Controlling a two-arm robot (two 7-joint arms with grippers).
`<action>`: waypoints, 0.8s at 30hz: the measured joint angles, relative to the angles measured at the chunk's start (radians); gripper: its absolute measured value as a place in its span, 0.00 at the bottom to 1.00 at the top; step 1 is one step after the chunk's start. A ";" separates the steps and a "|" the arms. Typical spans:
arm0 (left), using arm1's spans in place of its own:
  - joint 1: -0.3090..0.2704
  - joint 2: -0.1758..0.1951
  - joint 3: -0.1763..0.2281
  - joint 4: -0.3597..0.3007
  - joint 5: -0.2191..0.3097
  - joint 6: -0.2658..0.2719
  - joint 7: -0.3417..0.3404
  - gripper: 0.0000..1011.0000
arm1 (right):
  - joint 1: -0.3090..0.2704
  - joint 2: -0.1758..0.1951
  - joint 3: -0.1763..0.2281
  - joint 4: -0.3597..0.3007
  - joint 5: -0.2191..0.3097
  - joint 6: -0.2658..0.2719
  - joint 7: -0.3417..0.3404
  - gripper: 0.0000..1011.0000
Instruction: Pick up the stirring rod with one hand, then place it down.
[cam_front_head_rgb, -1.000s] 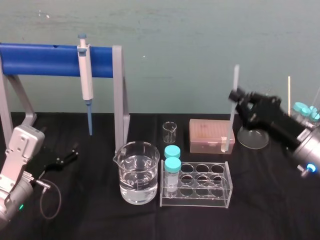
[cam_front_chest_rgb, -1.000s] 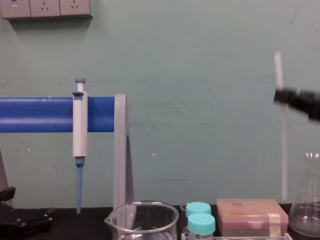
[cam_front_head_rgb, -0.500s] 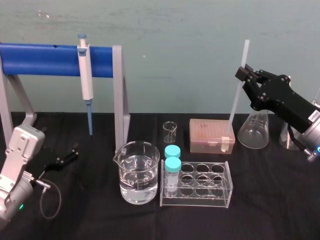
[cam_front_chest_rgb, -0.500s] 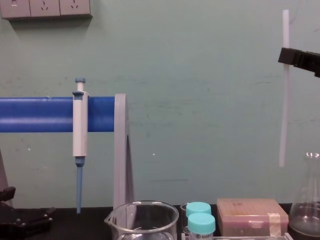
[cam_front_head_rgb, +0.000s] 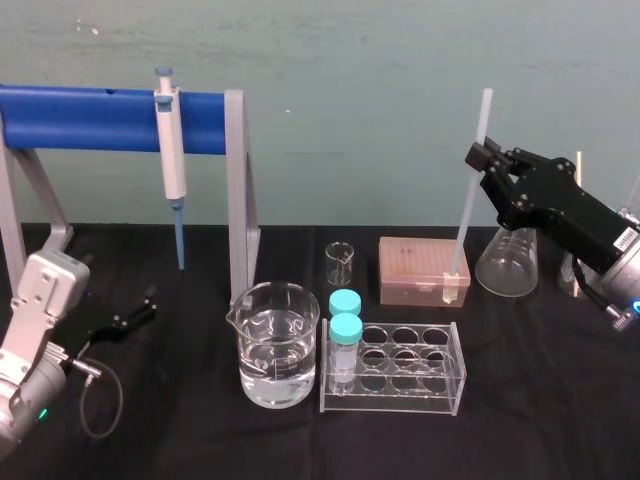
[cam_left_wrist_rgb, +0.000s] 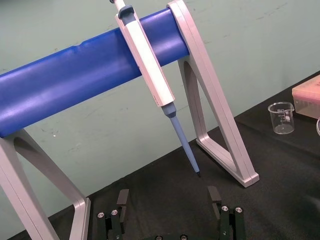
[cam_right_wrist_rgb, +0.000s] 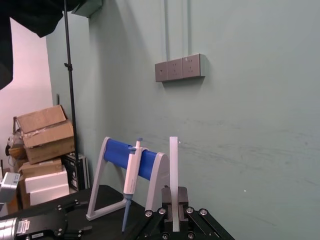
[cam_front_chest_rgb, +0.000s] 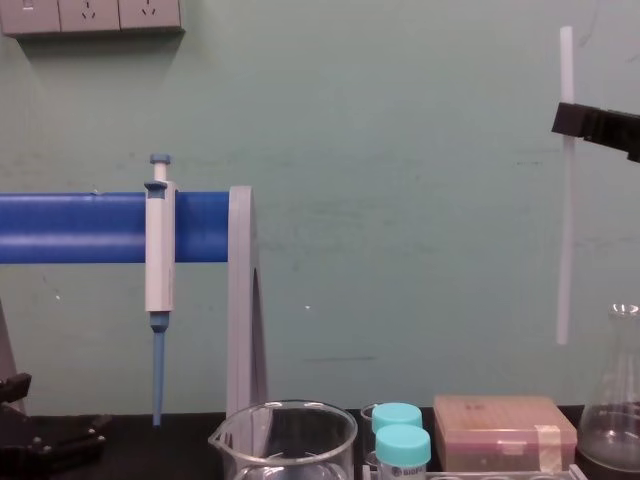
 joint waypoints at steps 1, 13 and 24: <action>0.000 0.000 0.000 0.000 0.000 0.000 0.000 0.99 | 0.000 0.001 -0.001 -0.001 0.000 0.000 -0.001 0.06; 0.000 0.000 0.000 0.000 0.000 0.000 0.000 0.99 | -0.002 0.008 -0.011 -0.007 0.003 0.001 -0.003 0.06; 0.000 0.000 0.000 0.000 0.000 0.000 0.000 0.99 | -0.001 0.017 -0.015 -0.013 0.012 0.010 -0.003 0.06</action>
